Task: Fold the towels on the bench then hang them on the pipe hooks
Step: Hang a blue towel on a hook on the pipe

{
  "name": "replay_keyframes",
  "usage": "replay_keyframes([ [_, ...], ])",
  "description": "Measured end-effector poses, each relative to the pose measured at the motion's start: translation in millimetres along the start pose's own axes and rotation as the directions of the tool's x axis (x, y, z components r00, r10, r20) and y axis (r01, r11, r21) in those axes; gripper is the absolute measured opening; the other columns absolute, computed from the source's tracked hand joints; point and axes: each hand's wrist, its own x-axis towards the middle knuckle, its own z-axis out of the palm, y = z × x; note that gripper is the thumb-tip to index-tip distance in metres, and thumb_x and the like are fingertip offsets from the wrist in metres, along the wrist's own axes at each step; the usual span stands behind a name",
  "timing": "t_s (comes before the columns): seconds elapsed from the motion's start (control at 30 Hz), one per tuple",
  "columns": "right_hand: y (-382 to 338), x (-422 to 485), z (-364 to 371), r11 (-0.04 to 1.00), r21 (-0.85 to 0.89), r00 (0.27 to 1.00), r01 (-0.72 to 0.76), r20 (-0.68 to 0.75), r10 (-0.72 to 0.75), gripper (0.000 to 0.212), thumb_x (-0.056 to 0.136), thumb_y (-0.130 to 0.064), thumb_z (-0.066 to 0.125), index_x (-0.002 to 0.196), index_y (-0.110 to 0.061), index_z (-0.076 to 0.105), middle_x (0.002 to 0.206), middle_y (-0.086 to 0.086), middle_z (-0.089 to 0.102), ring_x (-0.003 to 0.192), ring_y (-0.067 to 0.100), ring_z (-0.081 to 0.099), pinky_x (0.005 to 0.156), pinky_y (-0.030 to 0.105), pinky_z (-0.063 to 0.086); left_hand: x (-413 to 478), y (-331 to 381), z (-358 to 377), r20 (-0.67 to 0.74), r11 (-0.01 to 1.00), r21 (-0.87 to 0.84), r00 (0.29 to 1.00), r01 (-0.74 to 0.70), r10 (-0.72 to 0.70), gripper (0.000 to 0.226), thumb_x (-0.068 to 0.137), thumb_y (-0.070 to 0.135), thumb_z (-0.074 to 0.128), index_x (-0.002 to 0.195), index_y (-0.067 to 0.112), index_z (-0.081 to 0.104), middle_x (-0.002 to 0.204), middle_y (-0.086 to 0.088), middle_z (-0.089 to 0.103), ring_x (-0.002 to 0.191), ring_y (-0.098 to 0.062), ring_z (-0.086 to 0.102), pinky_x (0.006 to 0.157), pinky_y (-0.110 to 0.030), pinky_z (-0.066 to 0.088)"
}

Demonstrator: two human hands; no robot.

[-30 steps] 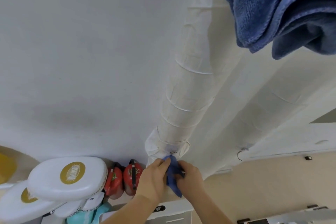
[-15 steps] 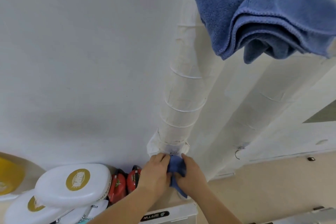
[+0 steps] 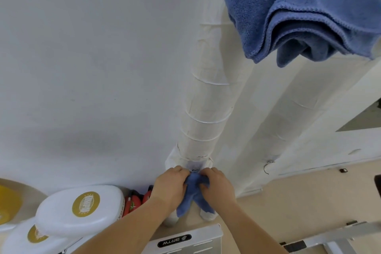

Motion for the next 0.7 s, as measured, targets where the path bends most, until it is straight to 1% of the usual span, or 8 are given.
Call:
replay_keyframes([
  [0.1, -4, 9, -9, 0.994, -0.101, 0.996, 0.051, -0.073, -0.059, 0.016, 0.084, -0.019, 0.06, 0.1, -0.02, 0.064, 0.1, 0.0, 0.065, 0.093, 0.023, 0.062, 0.074, 0.031, 0.048, 4, 0, -8, -0.063, 0.996, 0.036, 0.995, -0.076, 0.078, 0.022, 0.1, 0.039, 0.048, 0.115, 0.026, 0.058, 0.114, 0.005, 0.058, 0.103, -0.017, 0.06, 0.083, -0.034, 0.054],
  [0.17, -1, 14, -10, 0.974, -0.186, 0.975, 0.128, -0.157, -0.158, 0.023, 0.064, -0.014, 0.073, 0.084, -0.02, 0.063, 0.084, -0.003, 0.063, 0.076, 0.022, 0.063, 0.061, 0.031, 0.049, 5, 0, -11, -0.15, 0.987, 0.059, 0.976, -0.15, 0.157, 0.012, 0.093, 0.032, 0.061, 0.101, 0.023, 0.06, 0.104, 0.004, 0.059, 0.091, -0.018, 0.062, 0.064, -0.034, 0.056],
  [0.27, 4, 10, 1, 0.925, -0.286, 0.919, 0.251, -0.228, -0.32, 0.024, 0.058, -0.013, 0.07, 0.077, -0.019, 0.057, 0.076, -0.002, 0.057, 0.066, 0.023, 0.056, 0.053, 0.033, 0.046, 5, -4, -1, -0.191, 0.948, 0.133, 0.931, -0.29, 0.312, 0.024, 0.07, 0.022, 0.079, 0.082, 0.021, 0.058, 0.085, 0.001, 0.059, 0.07, -0.02, 0.059, 0.043, -0.031, 0.046],
  [0.37, 5, 0, 14, 0.916, -0.308, 0.925, 0.259, -0.195, -0.327, 0.02, 0.063, -0.013, 0.071, 0.078, -0.019, 0.058, 0.077, 0.0, 0.056, 0.065, 0.023, 0.054, 0.052, 0.033, 0.045, 2, -10, 12, -0.157, 0.917, 0.23, 0.918, -0.325, 0.365, 0.024, 0.065, 0.028, 0.081, 0.077, 0.022, 0.061, 0.079, 0.0, 0.059, 0.066, -0.021, 0.057, 0.046, -0.032, 0.043],
  [0.43, 7, -1, 22, 0.946, -0.255, 0.957, 0.201, -0.156, -0.245, 0.028, 0.059, -0.01, 0.081, 0.078, -0.019, 0.063, 0.076, 0.0, 0.058, 0.063, 0.023, 0.057, 0.048, 0.033, 0.046, 2, -13, 19, -0.089, 0.943, 0.189, 0.952, -0.273, 0.293, 0.033, 0.053, 0.035, 0.09, 0.074, 0.025, 0.066, 0.078, 0.004, 0.059, 0.065, -0.018, 0.059, 0.041, -0.029, 0.046],
  [0.5, 10, 4, 25, 0.978, -0.148, 0.979, 0.146, -0.121, -0.164, 0.02, 0.064, -0.007, 0.078, 0.077, -0.018, 0.068, 0.076, 0.0, 0.062, 0.065, 0.025, 0.062, 0.05, 0.033, 0.047, 3, -14, 20, -0.042, 0.963, 0.149, 0.972, -0.225, 0.233, 0.042, 0.044, 0.039, 0.093, 0.075, 0.027, 0.069, 0.078, 0.007, 0.06, 0.064, -0.015, 0.06, 0.038, -0.026, 0.048],
  [0.63, 13, 1, 16, 0.996, 0.088, 0.999, -0.014, 0.035, 0.01, 0.027, 0.092, -0.011, 0.059, 0.108, -0.02, 0.077, 0.104, -0.001, 0.073, 0.097, 0.022, 0.067, 0.079, 0.019, 0.041, -4, -17, 35, -0.017, 0.989, 0.074, 0.991, -0.131, 0.132, 0.046, 0.043, 0.038, 0.093, 0.084, 0.032, 0.072, 0.083, 0.012, 0.064, 0.07, -0.011, 0.066, 0.047, -0.023, 0.055],
  [0.7, 12, -8, 8, 0.974, 0.225, 0.997, -0.036, 0.073, 0.02, 0.028, 0.091, -0.012, 0.062, 0.115, -0.018, 0.075, 0.107, -0.002, 0.073, 0.1, 0.018, 0.066, 0.085, 0.016, 0.041, -13, -15, 45, -0.052, 0.995, 0.023, 0.994, -0.097, 0.098, 0.036, 0.062, 0.04, 0.082, 0.096, 0.028, 0.076, 0.093, 0.009, 0.07, 0.078, -0.012, 0.071, 0.062, -0.024, 0.06],
])
